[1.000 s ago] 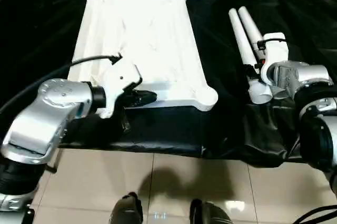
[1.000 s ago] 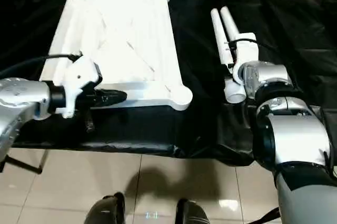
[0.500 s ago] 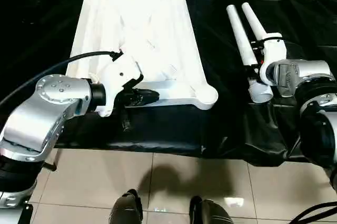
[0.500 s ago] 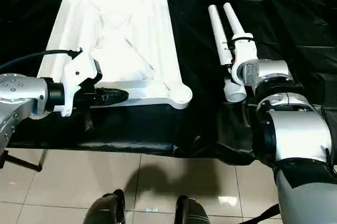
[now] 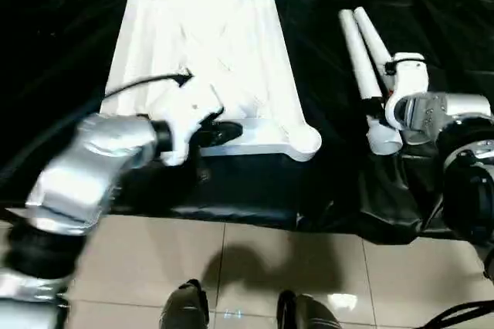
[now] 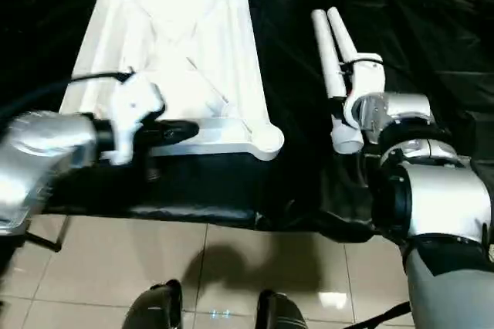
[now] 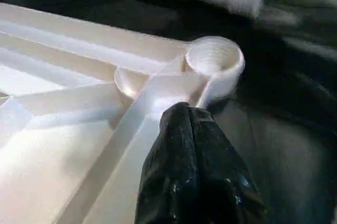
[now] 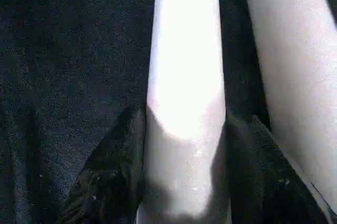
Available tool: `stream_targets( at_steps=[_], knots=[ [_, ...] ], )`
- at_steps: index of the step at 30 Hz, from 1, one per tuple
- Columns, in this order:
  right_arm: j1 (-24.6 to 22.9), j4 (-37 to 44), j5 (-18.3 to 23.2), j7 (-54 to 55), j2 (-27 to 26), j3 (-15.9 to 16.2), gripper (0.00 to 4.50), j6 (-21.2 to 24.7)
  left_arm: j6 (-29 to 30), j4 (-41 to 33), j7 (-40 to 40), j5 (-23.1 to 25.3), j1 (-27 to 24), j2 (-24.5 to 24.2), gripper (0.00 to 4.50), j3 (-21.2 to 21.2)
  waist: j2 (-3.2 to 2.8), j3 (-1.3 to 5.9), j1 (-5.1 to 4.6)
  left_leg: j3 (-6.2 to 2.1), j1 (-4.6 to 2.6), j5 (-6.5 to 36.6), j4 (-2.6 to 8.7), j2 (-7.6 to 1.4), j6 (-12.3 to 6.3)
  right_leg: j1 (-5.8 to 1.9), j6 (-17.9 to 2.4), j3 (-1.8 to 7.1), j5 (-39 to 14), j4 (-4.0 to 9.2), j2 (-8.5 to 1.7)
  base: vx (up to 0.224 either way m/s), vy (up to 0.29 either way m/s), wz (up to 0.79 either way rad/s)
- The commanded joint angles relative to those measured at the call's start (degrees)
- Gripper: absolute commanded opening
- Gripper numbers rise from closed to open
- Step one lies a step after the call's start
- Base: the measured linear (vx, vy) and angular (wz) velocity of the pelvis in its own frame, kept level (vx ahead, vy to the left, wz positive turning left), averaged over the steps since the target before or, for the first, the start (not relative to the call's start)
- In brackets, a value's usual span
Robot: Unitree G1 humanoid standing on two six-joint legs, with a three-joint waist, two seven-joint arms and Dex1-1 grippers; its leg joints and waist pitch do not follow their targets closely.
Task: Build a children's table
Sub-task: Pick table leg
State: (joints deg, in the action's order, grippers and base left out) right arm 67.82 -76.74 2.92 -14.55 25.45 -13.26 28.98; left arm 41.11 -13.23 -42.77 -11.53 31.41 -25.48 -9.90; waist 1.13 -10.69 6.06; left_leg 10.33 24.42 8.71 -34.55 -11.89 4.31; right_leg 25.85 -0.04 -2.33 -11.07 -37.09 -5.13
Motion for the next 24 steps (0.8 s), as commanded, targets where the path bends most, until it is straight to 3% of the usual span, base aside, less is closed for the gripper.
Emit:
stream_targets(
  at_steps=[1, 2, 4, 5, 9, 11, 12, 13, 14, 15, 16, 17, 18, 19, 20, 21, 22, 24],
  knots=[
    [-0.99, -0.99, 1.28, 0.67, -0.18, -1.30, 1.83, -0.95, -1.61, 0.75, 3.63, -1.04, -0.62, 2.96, 0.00, 1.13, 0.68, 8.73, 0.31, 0.71, -1.40, -2.35, 2.17, -0.17, -4.63, -5.62, -20.76, 1.58, 12.68, 1.62, -1.85, 0.000, 0.000, 0.00],
    [-0.93, -0.84, 1.72, 0.79, -0.28, -1.89, 1.83, -1.52, -3.27, 1.71, 5.20, -1.42, -0.79, 5.03, 0.00, 2.12, 0.75, 9.35, 0.64, 0.77, -1.61, -1.97, 1.99, -0.18, -4.98, -5.51, -20.57, 1.49, 12.31, 1.57, -1.85, 0.000, 0.000, 0.00],
    [-0.75, -0.35, 2.76, 0.83, -0.39, -3.06, 1.83, -2.95, -8.18, 3.91, 8.45, -1.85, -0.98, 8.62, 0.00, 4.29, 1.40, 9.75, 0.62, 0.78, -1.36, -0.90, 1.85, -0.16, -5.05, -5.64, -19.98, 1.44, 11.06, 1.60, -1.85, 0.000, 0.000, 0.00],
    [-0.67, 0.75, 4.28, -0.73, -0.66, -4.37, 1.83, -5.77, -11.09, 7.09, 12.33, -1.52, -0.21, 11.68, 0.00, 5.90, 1.49, 9.68, 0.68, 0.84, -1.24, 0.71, 1.76, -0.15, -4.96, -5.51, -19.26, 1.56, 9.34, 1.79, -1.96, 0.000, 0.000, 0.00],
    [-1.99, 3.99, 7.41, -4.31, -1.92, -6.69, 1.83, -11.24, -7.37, 11.90, 17.18, 3.08, 2.01, 12.30, 0.00, 3.40, 1.77, 9.71, 0.65, 0.62, -1.39, 4.76, 1.80, -0.44, -4.04, -4.88, -15.11, 1.49, 0.98, 2.16, -2.12, 0.000, 0.000, 0.00],
    [-6.67, 11.15, 10.51, -9.57, -4.74, -8.17, 1.83, -17.53, -8.51, 13.78, 13.14, 0.83, 2.78, 14.12, 0.00, 2.41, 1.38, 9.99, 0.99, 0.66, -1.68, 5.48, 1.76, -0.50, -3.86, -4.54, -14.44, 1.60, -0.03, 2.28, -2.23, 0.000, 0.000, 0.00],
    [-10.36, 17.64, 11.83, -11.15, -6.61, -7.88, 1.83, -17.75, -8.25, 14.93, 14.33, 0.54, 3.89, 15.63, 0.00, 3.12, 0.68, 10.24, 1.14, 0.48, -1.65, 5.05, 1.71, -0.51, -3.86, -4.46, -14.68, 1.59, 1.76, 1.99, -2.15, 0.000, 0.000, 0.00],
    [-12.82, 22.02, 12.76, -12.04, -7.87, -7.66, 1.83, -17.64, -8.15, 15.86, 15.69, 0.56, 4.71, 16.69, 0.00, 3.60, 1.05, 10.29, 1.07, 0.55, -1.62, 4.44, 1.81, -0.38, -4.19, -4.56, -14.40, 1.58, 3.41, 2.20, -1.84, 0.000, 0.000, 0.00],
    [-16.63, 28.87, 13.56, -12.18, -9.61, -6.74, 1.82, -17.08, -8.07, 16.93, 16.45, 0.04, 5.78, 17.58, 0.00, 4.35, 1.35, 10.82, 1.27, 0.28, -1.85, 3.36, 1.71, -0.51, -4.59, -4.68, -14.90, 1.40, 6.19, 1.81, -1.80, 0.000, 0.000, 0.00],
    [-22.60, 39.10, 14.40, -12.31, -11.86, -4.54, 1.82, -16.88, -8.48, 18.81, 16.84, -0.79, 7.32, 18.68, 0.00, 5.39, 0.33, 10.76, 1.46, 0.28, -1.96, 4.33, 1.79, -0.35, -4.64, -4.47, -15.09, 1.37, 5.49, 2.21, -1.62, 0.000, 0.000, 0.00],
    [-22.60, 39.10, 14.40, -12.31, -11.86, -4.54, 1.82, -16.88, -8.48, 18.81, 16.84, -0.79, 7.32, 18.68, 0.00, 5.39, 0.67, 10.65, 1.65, 0.38, -2.13, 4.62, 1.77, -0.28, -4.67, -4.31, -14.46, 1.48, 5.38, 2.54, -1.48, 0.000, 0.000, 0.00],
    [-30.11, 50.93, 13.99, -11.18, -14.10, -0.70, 1.82, -17.47, -7.44, 20.84, 16.09, -3.68, 9.14, 19.97, 0.00, 7.43, 0.48, 10.82, 1.89, 0.01, -2.09, 5.83, 2.12, -0.38, -3.92, -4.60, -14.39, 1.37, 3.83, 2.50, -1.66, 0.000, 0.000, 0.00],
    [-31.74, 53.34, 13.78, -10.91, -14.53, 0.21, 1.82, -17.66, -7.15, 21.24, 15.84, -4.47, 9.52, 20.23, 0.00, 7.91, 0.25, 10.70, 2.33, 0.20, -2.62, 8.67, 2.28, -0.46, -2.83, -4.12, -13.48, 1.41, 0.47, 3.27, -1.69, 0.000, 0.000, 0.00],
    [-35.88, 58.67, 12.07, -10.22, -15.16, 3.10, 1.82, -19.17, -5.73, 22.30, 15.22, -7.68, 10.84, 21.35, 0.20, 10.26, 0.10, 10.56, 2.08, 0.04, -2.38, 10.22, 2.54, -0.34, -2.07, -4.32, -13.37, 1.40, -1.75, 3.39, -1.76, 0.000, 0.000, 0.00],
    [-38.91, 62.27, 10.26, -9.67, -15.42, 5.48, 1.82, -20.74, -3.24, 23.15, 14.82, -10.83, 12.07, 22.28, 0.33, 12.56, 0.06, 10.46, 2.18, 0.10, -2.47, 12.55, 2.76, -0.24, -0.08, -4.37, -12.54, 1.40, -6.40, 3.84, -1.94, 0.000, 0.000, 0.00],
    [-42.23, 66.72, 8.79, -9.36, -16.10, 7.50, 1.81, -21.76, -2.23, 24.34, 14.48, -13.16, 13.45, 23.26, 0.41, 14.54, 0.02, 10.53, 1.94, -0.07, -2.63, 15.31, 3.03, -0.27, 0.74, -4.34, -11.80, 1.35, -10.97, 4.40, -2.07, 0.000, 0.000, 0.00],
    [-42.23, 66.72, 8.79, -9.36, -16.10, 7.50, 1.81, -21.76, -2.23, 24.34, 14.48, -13.16, 13.45, 23.26, 0.44, 14.54, 0.18, 10.43, 1.86, -0.06, -2.35, 15.52, 3.11, -0.08, 1.11, -4.52, -11.00, 1.32, -12.64, 4.59, -1.98, 0.000, 0.000, 0.00],
    [-46.25, 72.94, 6.66, -8.95, -17.46, 9.52, 1.81, -22.69, -2.04, 25.97, 14.00, -14.29, 14.97, 24.01, 0.60, 15.77, -0.14, 10.54, 1.69, -0.26, -2.38, 16.94, 3.44, -0.15, 1.19, -4.24, -8.47, 1.21, -17.20, 5.39, -1.99, 0.000, 0.000, 0.00]
  ],
)
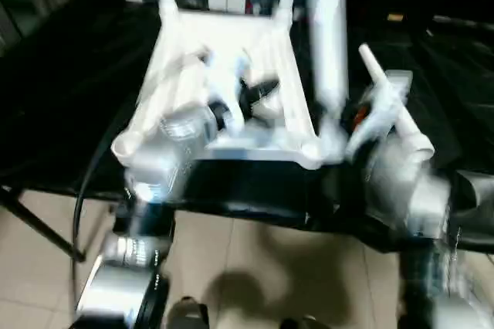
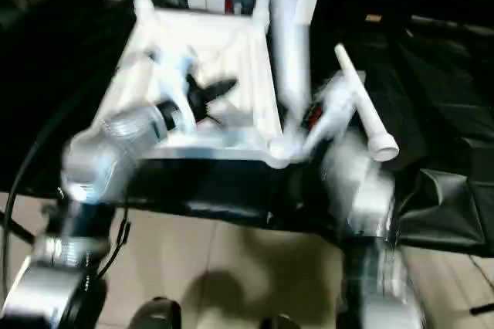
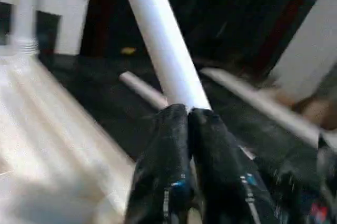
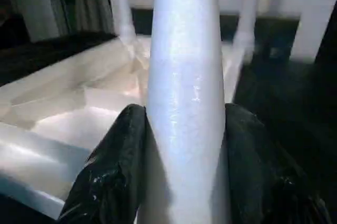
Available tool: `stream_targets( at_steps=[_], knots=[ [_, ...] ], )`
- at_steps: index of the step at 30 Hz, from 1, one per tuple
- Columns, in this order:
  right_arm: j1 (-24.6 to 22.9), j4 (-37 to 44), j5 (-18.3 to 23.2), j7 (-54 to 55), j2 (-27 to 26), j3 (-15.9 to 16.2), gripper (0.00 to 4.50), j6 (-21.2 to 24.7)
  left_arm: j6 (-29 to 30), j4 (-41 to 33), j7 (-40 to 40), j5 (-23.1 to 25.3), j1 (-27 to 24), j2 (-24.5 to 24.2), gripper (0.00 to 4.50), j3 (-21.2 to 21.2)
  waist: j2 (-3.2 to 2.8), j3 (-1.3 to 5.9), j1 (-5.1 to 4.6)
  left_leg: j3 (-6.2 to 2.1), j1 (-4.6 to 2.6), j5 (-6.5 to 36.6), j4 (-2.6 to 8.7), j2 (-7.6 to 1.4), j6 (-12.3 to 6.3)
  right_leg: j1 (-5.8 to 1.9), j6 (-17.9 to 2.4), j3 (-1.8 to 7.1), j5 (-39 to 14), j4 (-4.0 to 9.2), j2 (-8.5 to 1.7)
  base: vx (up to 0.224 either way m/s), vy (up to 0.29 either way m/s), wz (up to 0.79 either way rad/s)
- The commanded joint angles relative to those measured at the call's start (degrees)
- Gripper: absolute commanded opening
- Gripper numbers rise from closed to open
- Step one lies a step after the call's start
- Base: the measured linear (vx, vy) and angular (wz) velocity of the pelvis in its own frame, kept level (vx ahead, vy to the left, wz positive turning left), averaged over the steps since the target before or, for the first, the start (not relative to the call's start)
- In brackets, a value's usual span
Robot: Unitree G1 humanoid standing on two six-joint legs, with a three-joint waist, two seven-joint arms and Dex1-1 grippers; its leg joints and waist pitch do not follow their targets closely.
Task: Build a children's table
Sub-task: Pick table leg
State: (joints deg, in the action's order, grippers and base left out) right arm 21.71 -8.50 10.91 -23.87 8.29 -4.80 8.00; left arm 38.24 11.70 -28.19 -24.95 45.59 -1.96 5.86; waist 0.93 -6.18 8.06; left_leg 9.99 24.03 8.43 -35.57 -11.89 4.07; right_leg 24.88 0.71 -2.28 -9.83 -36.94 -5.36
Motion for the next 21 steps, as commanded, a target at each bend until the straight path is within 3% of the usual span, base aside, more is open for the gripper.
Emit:
stream_targets(
  at_steps=[1, 3, 9, 13, 15, 21],
  knots=[
    [-1.58, 7.76, -2.79, 0.81, -0.71, 2.43, 1.81, -1.91, 0.24, 1.68, -0.78, -0.47, 0.99, 0.55, 0.71, -0.34, 0.23, 6.01, -0.37, -0.01, -1.93, 17.24, 4.57, -0.18, 1.37, -3.15, -8.62, 1.13, -18.96, 5.42, -1.70, 0.000, 0.000, 0.00],
    [-2.98, 11.24, -4.17, 1.19, -0.96, 4.14, 1.81, -1.71, -0.01, 2.18, -1.09, -0.52, 0.99, 0.79, 0.81, -0.62, 0.30, 5.91, -0.59, -0.18, -1.74, 18.72, 4.82, -0.11, 1.61, -3.00, -6.41, 1.11, -21.92, 5.82, -1.69, 0.000, 0.000, 0.00],
    [-3.74, 14.62, -6.62, 3.20, -0.73, 8.35, 1.81, -1.52, 0.36, 2.51, 0.23, -1.72, 0.69, 1.63, 1.30, 0.29, 0.73, 5.89, -1.46, -0.38, -1.77, 21.66, 4.84, 0.04, 1.94, -2.48, -3.80, 0.71, -27.22, 6.62, -1.76, 0.000, 0.000, 0.00],
    [-4.21, 15.07, -8.57, 3.46, -1.58, 9.83, 1.81, -0.93, 2.83, 1.58, -0.08, -5.90, 1.35, 3.07, 1.64, 2.79, 0.74, 6.02, -1.83, -0.43, -1.51, 21.17, 4.89, 0.07, 1.71, -2.68, -4.20, 0.59, -25.86, 6.50, -1.82, 0.000, 0.000, 0.00],
    [-4.10, 15.36, -8.73, 3.94, -1.84, 9.87, 1.81, -0.59, 3.38, 1.34, -0.69, -6.39, 1.48, 3.06, 1.82, 2.77, 0.61, 6.11, -1.86, -0.51, -1.35, 20.33, 5.11, 0.00, 1.49, -2.82, -4.96, 0.58, -22.63, 6.24, -1.67, 0.000, 0.000, 0.00],
    [-2.31, 13.78, -7.94, 9.23, -2.56, 6.18, 1.81, 1.02, 5.26, 0.85, -1.22, -7.77, 0.99, 2.68, 2.17, 3.25, 0.39, 6.29, -1.59, -0.23, -1.93, 19.85, 4.96, 0.04, 1.38, -2.60, -6.52, 0.95, -18.45, 5.88, -1.54, 0.000, 0.000, 0.00]
  ],
)
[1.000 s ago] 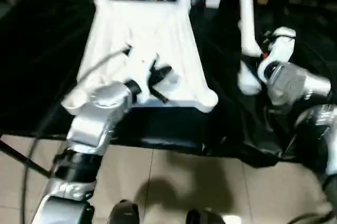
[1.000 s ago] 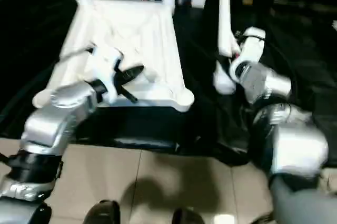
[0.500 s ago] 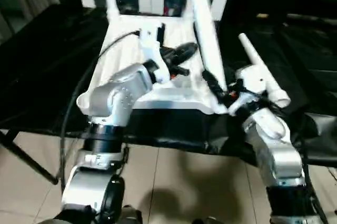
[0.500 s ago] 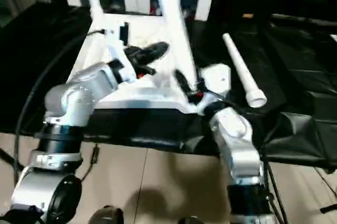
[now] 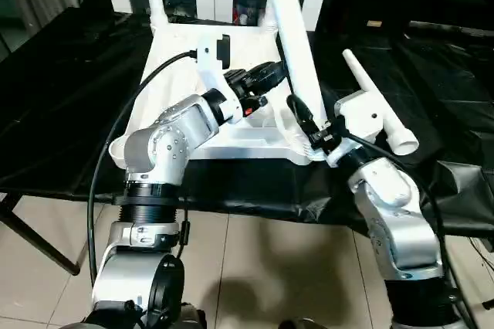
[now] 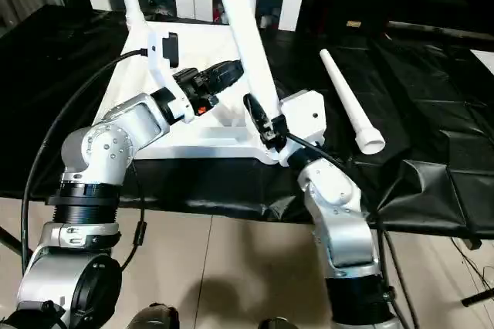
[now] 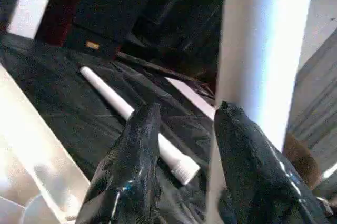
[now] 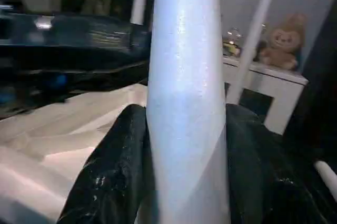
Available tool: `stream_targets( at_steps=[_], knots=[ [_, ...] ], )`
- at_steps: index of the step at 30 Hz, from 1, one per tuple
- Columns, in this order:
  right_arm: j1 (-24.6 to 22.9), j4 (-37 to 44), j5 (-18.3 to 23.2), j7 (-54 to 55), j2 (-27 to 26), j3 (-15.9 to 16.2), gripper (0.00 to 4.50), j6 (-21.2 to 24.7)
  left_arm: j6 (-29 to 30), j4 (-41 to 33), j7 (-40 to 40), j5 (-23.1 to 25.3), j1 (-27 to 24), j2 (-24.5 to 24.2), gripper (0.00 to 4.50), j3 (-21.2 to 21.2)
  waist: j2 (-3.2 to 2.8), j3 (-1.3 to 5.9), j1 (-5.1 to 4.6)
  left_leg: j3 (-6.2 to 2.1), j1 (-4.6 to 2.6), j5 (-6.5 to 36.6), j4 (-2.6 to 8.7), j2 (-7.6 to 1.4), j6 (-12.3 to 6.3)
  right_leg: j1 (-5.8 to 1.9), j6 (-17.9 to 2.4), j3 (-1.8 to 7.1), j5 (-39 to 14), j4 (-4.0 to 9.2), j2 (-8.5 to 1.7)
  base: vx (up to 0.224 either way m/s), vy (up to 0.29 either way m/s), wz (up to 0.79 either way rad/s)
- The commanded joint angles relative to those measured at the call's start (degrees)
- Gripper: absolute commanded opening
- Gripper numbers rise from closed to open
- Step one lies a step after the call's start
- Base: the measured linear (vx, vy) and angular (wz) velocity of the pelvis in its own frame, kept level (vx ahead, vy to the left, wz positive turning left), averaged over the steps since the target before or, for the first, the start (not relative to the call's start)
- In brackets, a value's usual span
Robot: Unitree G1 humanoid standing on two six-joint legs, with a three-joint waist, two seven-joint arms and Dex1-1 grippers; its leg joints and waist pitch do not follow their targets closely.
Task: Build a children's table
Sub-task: Pick table leg
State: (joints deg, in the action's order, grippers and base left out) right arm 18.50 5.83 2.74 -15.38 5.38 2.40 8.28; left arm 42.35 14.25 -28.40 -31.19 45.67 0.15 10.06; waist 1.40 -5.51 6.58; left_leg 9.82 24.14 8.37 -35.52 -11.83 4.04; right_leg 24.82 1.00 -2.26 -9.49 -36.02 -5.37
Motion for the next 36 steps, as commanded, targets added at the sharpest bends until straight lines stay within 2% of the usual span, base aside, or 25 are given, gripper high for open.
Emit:
stream_targets(
  at_steps=[1, 2, 3, 6, 8, 11, 13, 14, 15, 16, 17, 19, 21, 23, 25, 26, 27, 31, 33, 36],
  knots=[
    [0.88, -0.72, 0.11, 0.74, 0.33, -1.13, 1.81, 0.89, 1.61, -1.83, -1.00, -1.95, 0.83, 0.56, 2.30, -0.78, -0.06, 5.61, -0.05, -0.01, -2.09, 20.05, 4.89, -0.04, 1.39, -2.46, -6.92, 0.95, -18.85, 5.01, -1.51, 0.000, 0.000, 0.00],
    [0.87, -0.77, 0.07, 0.74, 0.32, -1.16, 1.81, 0.94, 1.75, -1.87, -1.00, -2.08, 0.81, 0.56, 2.35, -0.73, -0.03, 5.68, -0.05, 0.02, -2.07, 19.94, 4.85, -0.10, 1.38, -2.52, -7.11, 1.00, -18.27, 4.94, -1.56, 0.000, 0.000, 0.00],
    [0.67, -1.11, -0.40, 1.29, -0.01, -1.41, 1.81, 1.77, 2.69, -2.13, -1.09, -3.14, 0.71, 0.67, 2.35, -0.35, 0.36, 5.74, -0.12, 0.08, -1.78, 19.04, 4.80, -0.07, 1.19, -2.73, -7.15, 0.99, -17.32, 4.84, -1.53, 0.000, 0.000, 0.00],
    [0.54, -1.14, -0.69, 1.83, -0.38, -1.46, 1.81, 2.53, 3.05, -2.36, -1.18, -3.46, 0.76, 0.64, 2.72, -0.28, 0.11, 5.83, -0.08, 0.06, -1.63, 17.45, 4.73, -0.03, 1.09, -2.85, -7.41, 1.00, -16.42, 4.61, -1.56, 0.000, 0.000, 0.00],
    [0.12, -0.92, -1.50, 1.54, -0.10, -0.24, 1.81, 2.91, 3.50, -2.45, -1.10, -4.57, 1.15, 1.17, 2.76, 0.69, -0.08, 5.89, -0.22, 0.13, -1.59, 16.67, 4.64, 0.00, 1.22, -2.94, -7.82, 1.06, -14.50, 4.54, -1.43, 0.000, 0.000, 0.00],
    [-0.63, -0.32, -2.52, 1.21, 0.86, 1.76, 1.81, 3.07, 3.53, -2.10, -0.56, -5.51, 1.58, 1.69, 3.11, 1.10, -0.19, 5.98, -0.21, 0.13, -1.63, 15.92, 4.55, 0.00, 1.08, -3.09, -8.31, 1.09, -12.59, 4.33, -1.42, 0.000, 0.000, 0.00],
    [-1.56, 0.54, -3.88, 0.56, 1.49, 3.66, 1.81, 2.96, 1.94, -1.37, 0.85, -4.40, 1.83, 2.33, 3.20, 0.61, -0.62, 5.94, -0.17, 0.05, -1.64, 15.82, 4.58, -0.06, 1.25, -3.12, -8.34, 1.08, -12.22, 4.38, -1.35, 0.000, 0.000, 0.00],
    [-1.92, 0.93, -4.70, 0.23, 1.62, 4.85, 1.81, 2.80, 0.42, -0.24, 2.50, -3.07, 2.20, 2.79, 3.28, 0.39, -0.63, 5.99, -0.18, 0.05, -1.68, 15.93, 4.55, 0.01, 1.32, -3.24, -8.20, 1.10, -11.94, 4.32, -1.33, 0.000, 0.000, 0.00],
    [-1.93, 0.94, -5.12, 0.19, 1.70, 5.28, 1.81, 2.70, -0.14, 0.17, 3.01, -2.65, 2.36, 2.96, 3.28, 0.36, -0.58, 5.93, -0.27, 0.07, -1.64, 16.40, 4.61, 0.02, 1.24, -3.20, -7.80, 1.10, -12.33, 4.60, -1.23, 0.000, 0.000, 0.00],
    [-1.87, 0.86, -5.60, 0.12, 1.83, 5.72, 1.81, 2.58, -0.55, 0.58, 3.48, -2.41, 2.55, 3.18, 3.55, 0.45, -0.85, 5.96, -0.17, 0.00, -1.73, 16.71, 4.56, 0.05, 1.38, -3.21, -7.78, 1.09, -12.57, 4.51, -1.30, 0.000, 0.000, 0.00],
    [-1.80, 0.75, -6.10, 0.06, 1.97, 6.10, 1.81, 2.46, -0.85, 0.88, 3.85, -2.31, 2.71, 3.35, 3.55, 0.51, -0.60, 5.93, -0.26, 0.03, -1.75, 17.30, 4.61, 0.07, 1.38, -3.16, -7.43, 1.06, -13.53, 4.72, -1.26, 0.000, 0.000, 0.00],
    [-1.51, 0.06, -7.77, 0.14, 2.52, 7.35, 1.81, 1.87, -0.84, 1.61, 5.11, -2.27, 3.26, 3.83, 3.60, 0.72, -0.75, 5.86, -0.19, -0.06, -1.75, 18.02, 4.69, -0.03, 1.68, -3.09, -7.55, 1.04, -14.51, 4.71, -1.35, 0.000, 0.000, 0.00],
    [-0.99, -0.99, -10.07, 1.55, 2.69, 8.63, 1.81, 1.60, -0.62, 3.06, 9.60, -1.78, 4.31, 4.86, 3.27, 2.01, -0.65, 5.82, -0.13, -0.04, -1.92, 18.93, 4.66, 0.05, 1.92, -2.98, -7.48, 1.03, -15.11, 4.81, -1.20, 0.000, 0.000, 0.00],
    [-0.55, -1.77, -11.92, 2.80, 2.94, 9.48, 1.81, 1.49, -1.35, 4.56, 13.69, -1.79, 5.17, 5.91, 3.23, 3.81, -0.66, 5.76, -0.19, -0.15, -1.85, 19.84, 4.70, 0.04, 2.31, -3.02, -7.23, 0.96, -16.22, 4.88, -1.25, 0.000, 0.000, 0.00],
    [-0.28, -2.26, -13.38, 3.53, 3.33, 9.99, 1.81, 1.32, -1.66, 4.93, 14.94, -1.98, 5.41, 6.25, 3.07, 4.55, -0.46, 5.73, -0.19, -0.19, -1.77, 20.26, 4.67, 0.17, 2.35, -3.06, -6.45, 0.86, -18.19, 5.12, -1.35, 0.000, 0.000, 0.00],
    [0.09, -2.96, -15.06, 4.27, 3.64, 10.73, 1.81, 1.23, -2.25, 5.36, 17.02, -2.02, 5.64, 6.77, 2.83, 5.66, -0.54, 5.70, -0.18, -0.21, -1.89, 20.60, 4.65, 0.13, 2.38, -2.87, -6.15, 0.88, -18.87, 5.20, -1.32, 0.000, 0.000, 0.00],
    [0.20, -3.05, -16.13, 5.52, 3.47, 10.75, 1.81, 1.70, -1.94, 5.59, 18.36, -2.17, 5.74, 7.07, 2.80, 6.31, -0.53, 5.70, -0.23, -0.20, -1.81, 20.65, 4.61, 0.17, 2.38, -2.91, -5.91, 0.86, -18.90, 5.25, -1.26, 0.000, 0.000, 0.00],
    [0.57, -3.31, -17.38, 6.70, 3.20, 10.80, 1.81, 2.59, -1.58, 6.15, 19.59, -2.05, 5.65, 7.21, 2.45, 6.33, -0.54, 5.74, -0.33, -0.20, -1.85, 20.97, 4.60, 0.25, 1.98, -2.77, -5.57, 0.79, -19.20, 5.38, -1.17, 0.000, 0.000, 0.00],
    [0.81, -3.33, -17.97, 6.98, 3.16, 10.86, 1.81, 3.02, -1.69, 6.50, 20.16, -2.12, 5.47, 7.42, 2.37, 6.35, -0.52, 5.84, -0.36, -0.22, -1.82, 20.64, 4.57, 0.22, 1.89, -2.82, -5.78, 0.80, -18.19, 5.25, -1.15, 0.000, 0.000, 0.00],
    [1.16, -3.25, -18.67, 7.69, 3.59, 10.56, 1.81, 3.53, -2.17, 7.04, 22.05, -2.30, 5.63, 8.37, 1.99, 7.27, -0.53, 5.91, -0.37, -0.19, -1.77, 19.89, 4.53, 0.22, 1.70, -2.92, -6.29, 0.86, -16.42, 5.07, -1.15, 0.000, 0.000, 0.00]
  ],
)
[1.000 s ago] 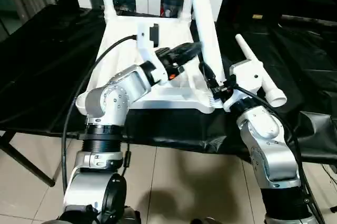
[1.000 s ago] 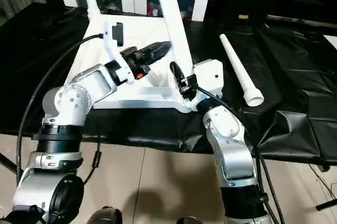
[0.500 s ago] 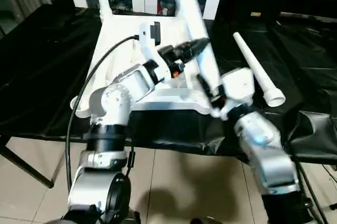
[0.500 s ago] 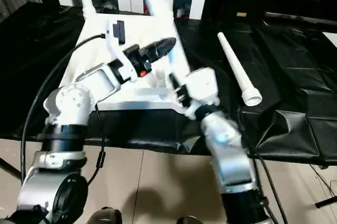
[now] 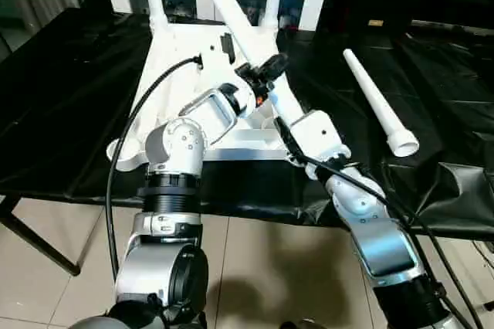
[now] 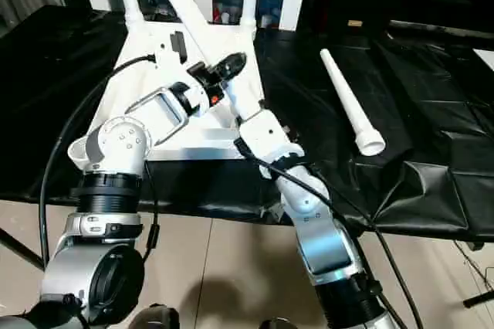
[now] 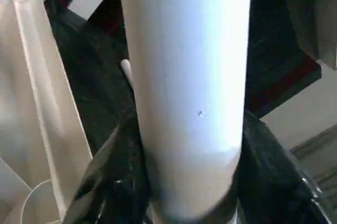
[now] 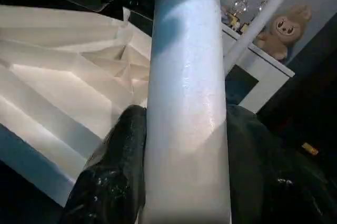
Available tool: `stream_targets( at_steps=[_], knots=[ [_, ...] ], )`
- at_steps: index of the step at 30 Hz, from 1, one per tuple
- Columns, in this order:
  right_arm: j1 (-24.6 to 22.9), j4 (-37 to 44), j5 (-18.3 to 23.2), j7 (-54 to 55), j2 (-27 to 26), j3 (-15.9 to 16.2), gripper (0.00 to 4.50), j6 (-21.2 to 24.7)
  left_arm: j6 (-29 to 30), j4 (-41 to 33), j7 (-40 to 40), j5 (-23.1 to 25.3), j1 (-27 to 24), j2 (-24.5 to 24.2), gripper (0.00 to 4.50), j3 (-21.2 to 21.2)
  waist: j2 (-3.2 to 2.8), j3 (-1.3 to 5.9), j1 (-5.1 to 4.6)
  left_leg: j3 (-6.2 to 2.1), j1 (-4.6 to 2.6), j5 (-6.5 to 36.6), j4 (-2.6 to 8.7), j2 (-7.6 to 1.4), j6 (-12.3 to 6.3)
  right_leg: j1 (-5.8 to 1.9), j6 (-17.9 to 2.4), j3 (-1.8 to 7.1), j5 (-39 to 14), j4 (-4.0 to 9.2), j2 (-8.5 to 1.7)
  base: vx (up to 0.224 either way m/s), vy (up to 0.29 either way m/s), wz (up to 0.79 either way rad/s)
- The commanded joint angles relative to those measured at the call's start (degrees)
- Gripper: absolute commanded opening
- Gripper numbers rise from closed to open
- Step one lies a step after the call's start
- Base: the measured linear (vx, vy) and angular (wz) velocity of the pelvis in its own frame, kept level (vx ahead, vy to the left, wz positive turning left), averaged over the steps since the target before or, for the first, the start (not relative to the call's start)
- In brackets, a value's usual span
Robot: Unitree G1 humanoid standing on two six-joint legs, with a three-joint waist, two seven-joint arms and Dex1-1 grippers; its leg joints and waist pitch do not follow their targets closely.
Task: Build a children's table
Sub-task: Pick table leg
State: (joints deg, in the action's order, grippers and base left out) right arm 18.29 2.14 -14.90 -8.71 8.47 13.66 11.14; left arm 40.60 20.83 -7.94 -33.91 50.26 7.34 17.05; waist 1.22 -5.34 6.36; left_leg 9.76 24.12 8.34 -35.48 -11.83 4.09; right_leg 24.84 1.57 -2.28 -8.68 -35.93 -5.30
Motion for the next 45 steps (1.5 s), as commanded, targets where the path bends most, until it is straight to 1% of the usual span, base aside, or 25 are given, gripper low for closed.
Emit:
stream_targets(
  at_steps=[1, 6, 7, 10, 11, 12, 13, 14, 15, 16, 17, 18, 19, 23, 24, 27, 28, 30, 31, 33, 34, 38, 41, 42, 45],
  knots=[
    [1.55, 0.13, -1.35, 1.19, 0.60, -0.67, 1.81, 0.56, -0.53, 0.63, 1.99, 0.27, 1.20, 1.30, 1.96, 0.54, -0.44, 5.75, -0.14, -0.14, -1.73, 19.74, 4.47, 0.24, 1.67, -2.96, -7.05, 0.89, -16.93, 4.91, -1.24, 0.000, 0.000, 0.00],
    [2.27, -0.91, -1.05, 0.55, 0.75, -0.62, 1.81, -0.95, -1.14, 0.58, 1.88, -0.97, 1.51, 1.64, 1.85, 1.17, -0.42, 5.79, -0.15, -0.11, -1.75, 19.22, 4.44, 0.21, 1.37, -3.08, -7.82, 0.89, -15.19, 4.76, -1.20, 0.000, 0.000, 0.00],
    [2.42, -1.26, 0.34, -0.71, 0.54, -0.63, 1.81, -2.05, -1.22, 0.62, 1.48, -1.08, 1.61, 1.46, 1.85, 1.04, -0.44, 5.80, -0.14, -0.11, -1.80, 19.32, 4.44, 0.19, 1.36, -3.05, -7.90, 0.89, -15.23, 4.78, -1.22, 0.000, 0.000, 0.00],
    [2.53, -1.51, 5.18, -3.69, -0.64, -1.72, 2.51, -3.74, -1.70, 0.80, -0.08, -0.77, 1.84, 0.30, 1.83, 0.03, -0.76, 5.82, -0.11, -0.09, -1.85, 19.90, 4.39, 0.17, 0.92, -3.04, -8.10, 0.91, -14.73, 4.85, -1.26, 0.000, 0.000, 0.00],
    [2.57, -1.05, 7.43, -5.16, -0.98, -2.59, 2.53, -3.15, -2.14, 0.95, -1.17, -0.03, 2.03, -0.65, 1.83, -0.95, -0.75, 5.88, -0.06, -0.09, -1.86, 19.76, 4.38, 0.18, 0.66, -3.12, -8.43, 0.89, -14.02, 4.75, -1.22, 0.000, 0.000, 0.00],
    [2.62, -0.67, 9.14, -6.36, -1.19, -3.24, 2.59, -2.64, -2.49, 1.07, -2.02, 0.59, 2.18, -1.42, 1.83, -1.74, -1.23, 5.88, -0.02, -0.19, -1.88, 19.81, 4.48, 0.12, 0.53, -3.07, -8.77, 0.90, -13.18, 4.78, -1.20, 0.000, 0.000, 0.00],
    [2.63, -0.42, 10.04, -7.07, -1.19, -3.60, 2.71, -2.23, -2.66, 1.17, -2.55, 0.90, 2.28, -1.85, 1.82, -2.18, -1.13, 5.93, 0.02, -0.24, -1.88, 19.91, 4.47, 0.15, 0.32, -3.17, -8.82, 0.83, -12.98, 4.67, -1.18, 0.000, 0.000, 0.00],
    [2.48, 1.51, 15.24, -10.92, -0.95, -5.80, 2.92, 1.72, -3.25, 1.82, -4.73, 1.88, 2.83, -3.40, 1.82, -3.60, -1.59, 5.88, 0.02, -0.23, -1.96, 20.09, 4.53, 0.10, 0.32, -3.11, -9.03, 0.85, -12.75, 4.74, -1.14, 0.000, 0.000, 0.00],
    [2.47, 1.62, 15.52, -11.12, -0.94, -5.92, 2.92, 1.96, -3.28, 1.86, -4.83, 1.92, 2.86, -3.47, 1.82, -3.65, -1.36, 5.89, 0.00, -0.18, -2.02, 20.27, 4.49, 0.23, -0.12, -3.23, -8.86, 0.84, -12.85, 4.74, -0.98, 0.000, 0.000, 0.00],
    [2.20, 4.42, 21.73, -16.10, 0.33, -8.56, 2.95, 7.19, -3.73, 2.80, -7.30, 2.68, 3.51, -4.95, 1.82, -4.90, -1.40, 5.99, 0.07, -0.24, -1.92, 19.40, 4.52, 0.11, -0.18, -3.38, -9.14, 0.89, -12.20, 4.61, -1.12, 0.000, 0.000, 0.00],
    [2.10, 5.48, 23.95, -18.11, 1.12, -9.44, 2.95, 8.95, -3.88, 3.20, -8.32, 2.97, 3.72, -5.53, 1.82, -5.37, -1.56, 6.07, 0.37, -0.29, -2.05, 19.15, 4.52, 0.03, -0.65, -3.49, -9.21, 0.91, -12.50, 4.53, -1.25, 0.000, 0.000, 0.00],
    [2.03, 6.90, 26.92, -20.88, 3.50, -11.18, 2.95, 11.84, -3.94, 3.64, -9.60, 3.17, 4.23, -6.31, 1.82, -5.72, -1.05, 5.96, 0.18, -0.16, -1.75, 18.29, 4.53, 0.03, -0.69, -3.61, -9.57, 0.91, -12.50, 4.60, -1.28, 0.000, 0.000, 0.00],
    [2.13, 7.99, 29.47, -22.99, 5.62, -12.97, 2.95, 14.81, -3.72, 3.89, -11.08, 3.20, 4.71, -7.06, 1.82, -6.13, -1.28, 6.01, 0.39, -0.12, -2.04, 18.36, 4.48, 0.06, -0.77, -3.58, -9.72, 0.89, -13.06, 4.60, -1.24, 0.000, 0.000, 0.00],
    [3.08, 8.71, 36.46, -27.43, 10.99, -18.19, 2.95, 21.42, -2.45, 3.36, -17.23, 2.81, 5.48, -9.34, 1.82, -8.43, -0.39, 6.06, 0.79, 0.23, -1.84, 15.74, 4.25, 0.10, -0.77, -3.66, -10.00, 0.96, -15.41, 4.83, -1.60, 0.000, 0.000, 0.00],
    [3.69, 8.08, 39.27, -28.83, 12.63, -20.30, 2.95, 24.37, -1.67, 2.71, -20.36, 2.99, 5.33, -10.48, 1.82, -10.34, -0.42, 6.07, 0.83, 0.28, -1.77, 15.13, 4.21, 0.12, -0.73, -3.66, -10.05, 0.94, -16.11, 4.82, -1.69, 0.000, 0.000, 0.00],
    [5.27, 6.72, 42.20, -31.18, 15.24, -23.00, 2.95, 27.56, -0.74, 1.44, -24.79, 3.59, 4.94, -12.35, 1.82, -13.39, 0.08, 6.15, 0.79, 0.31, -1.69, 13.95, 4.14, -0.08, -0.66, -3.57, -9.90, 0.86, -17.52, 4.80, -1.92, 0.000, 0.000, 0.00],
    [5.70, 6.33, 42.33, -31.96, 15.98, -23.20, 2.95, 27.83, -0.15, 1.04, -25.44, 3.41, 4.93, -12.67, 1.82, -13.73, 0.44, 6.14, 0.73, 0.33, -1.62, 13.64, 4.09, -0.01, -0.76, -3.63, -9.92, 0.78, -17.88, 4.78, -1.94, 0.000, 0.000, 0.00],
    [6.19, 6.04, 42.49, -32.65, 16.92, -23.14, 2.95, 28.23, 0.66, 0.73, -26.17, 3.13, 5.02, -13.08, 1.82, -14.05, 0.16, 6.03, 0.85, 0.41, -1.69, 13.36, 3.98, -0.13, -0.55, -3.38, -9.87, 0.85, -19.04, 4.81, -2.03, 0.000, 0.000, 0.00],
    [6.84, 5.98, 43.11, -33.28, 17.83, -22.92, 2.95, 29.13, 1.50, 0.26, -27.07, 2.76, 5.13, -13.52, 1.81, -14.47, 0.72, 5.99, 0.75, 0.49, -1.58, 13.24, 4.01, -0.09, -0.56, -3.46, -9.62, 0.80, -19.37, 4.90, -1.99, 0.000, 0.000, 0.00],
    [8.08, 5.89, 45.49, -34.82, 18.58, -22.96, 2.95, 31.42, 2.66, -0.40, -27.94, 2.10, 5.34, -13.86, 1.81, -14.75, 0.43, 6.01, 0.90, 0.41, -1.70, 12.89, 3.99, -0.14, -0.49, -3.43, -9.45, 0.81, -20.04, 4.81, -2.12, 0.000, 0.000, 0.00],
    [8.22, 5.87, 45.85, -35.04, 18.60, -22.99, 2.95, 31.76, 2.74, -0.44, -27.98, 2.05, 5.37, -13.87, 1.81, -14.75, 0.74, 6.00, 0.85, 0.50, -1.71, 13.03, 3.95, -0.10, -0.61, -3.38, -9.46, 0.77, -20.18, 4.91, -2.03, 0.000, 0.000, 0.00],
    [10.72, 3.92, 49.82, -39.73, 20.94, -21.67, 2.95, 37.39, 3.30, -1.39, -31.23, 2.18, 5.35, -14.70, 1.81, -16.56, 0.90, 6.01, 1.21, 0.49, -1.83, 13.00, 3.96, -0.20, -0.74, -3.28, -9.42, 0.70, -20.65, 4.91, -2.05, 0.000, 0.000, 0.00],
    [11.56, 2.15, 49.37, -41.28, 22.15, -19.72, 2.95, 38.80, 4.00, -1.83, -31.80, 1.93, 5.48, -14.64, 1.81, -16.58, 0.92, 6.03, 1.51, 0.45, -1.77, 13.03, 4.04, -0.29, -0.01, -3.24, -8.91, 0.72, -20.91, 4.87, -2.12, 0.000, 0.000, 0.00],
    [11.74, 1.10, 48.29, -42.07, 22.34, -17.95, 2.95, 38.25, 4.66, -2.00, -32.21, 1.29, 5.76, -14.54, 1.81, -16.46, 0.52, 6.04, 1.71, 0.41, -1.89, 13.25, 4.06, -0.35, 0.37, -3.10, -8.78, 0.80, -20.81, 4.86, -2.18, 0.000, 0.000, 0.00],
    [11.91, -0.17, 46.78, -42.64, 21.95, -16.21, 2.95, 36.73, 5.26, -2.76, -33.42, 0.89, 5.64, -14.53, 1.81, -17.15, 0.68, 6.09, 1.72, 0.38, -1.88, 14.33, 4.15, -0.34, 1.06, -3.10, -9.15, 0.75, -20.17, 4.91, -2.13, 0.000, 0.000, 0.00]
  ],
)
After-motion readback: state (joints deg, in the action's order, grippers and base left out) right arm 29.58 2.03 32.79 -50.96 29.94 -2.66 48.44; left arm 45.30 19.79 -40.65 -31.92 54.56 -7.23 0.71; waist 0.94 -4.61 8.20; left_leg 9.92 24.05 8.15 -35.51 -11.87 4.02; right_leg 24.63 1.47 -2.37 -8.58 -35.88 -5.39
